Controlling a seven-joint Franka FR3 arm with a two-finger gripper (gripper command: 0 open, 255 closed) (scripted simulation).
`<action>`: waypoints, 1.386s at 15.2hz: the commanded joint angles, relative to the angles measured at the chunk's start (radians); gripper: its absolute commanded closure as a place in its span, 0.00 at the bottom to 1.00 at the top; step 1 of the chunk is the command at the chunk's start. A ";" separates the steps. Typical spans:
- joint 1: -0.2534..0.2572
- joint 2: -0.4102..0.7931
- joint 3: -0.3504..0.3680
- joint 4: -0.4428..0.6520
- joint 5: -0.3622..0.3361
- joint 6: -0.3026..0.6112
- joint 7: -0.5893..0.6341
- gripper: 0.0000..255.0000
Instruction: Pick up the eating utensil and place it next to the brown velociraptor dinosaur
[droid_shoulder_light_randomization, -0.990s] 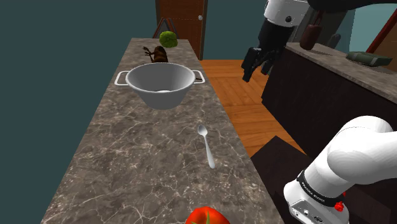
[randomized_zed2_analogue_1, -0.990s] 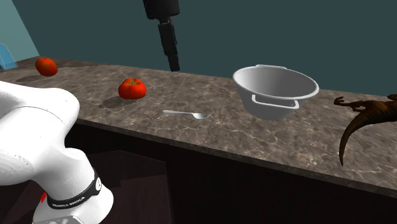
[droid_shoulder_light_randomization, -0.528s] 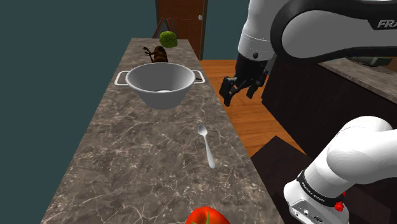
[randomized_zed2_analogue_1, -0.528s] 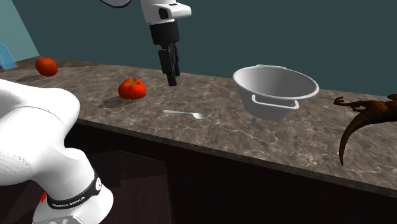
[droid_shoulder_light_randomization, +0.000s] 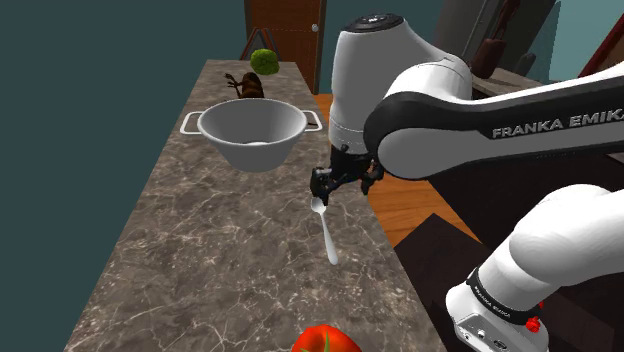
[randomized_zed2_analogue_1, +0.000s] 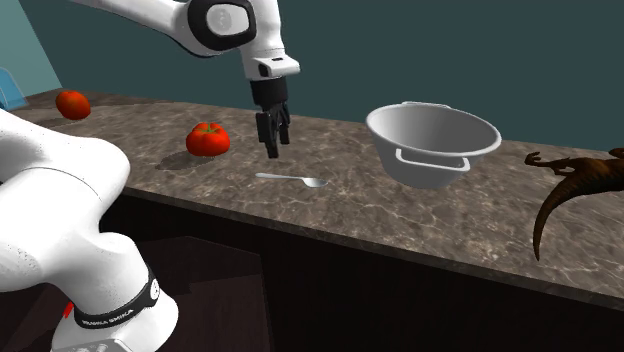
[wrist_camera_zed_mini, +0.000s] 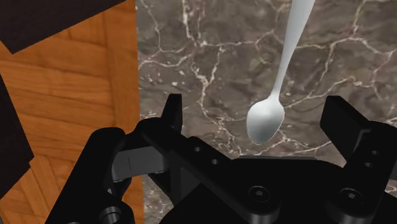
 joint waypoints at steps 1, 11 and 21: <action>-0.037 0.070 0.082 0.017 -0.008 0.044 0.099 0.00; -0.158 0.247 0.258 0.003 -0.085 0.206 0.276 0.00; -0.170 0.264 0.271 -0.008 -0.096 0.231 0.286 1.00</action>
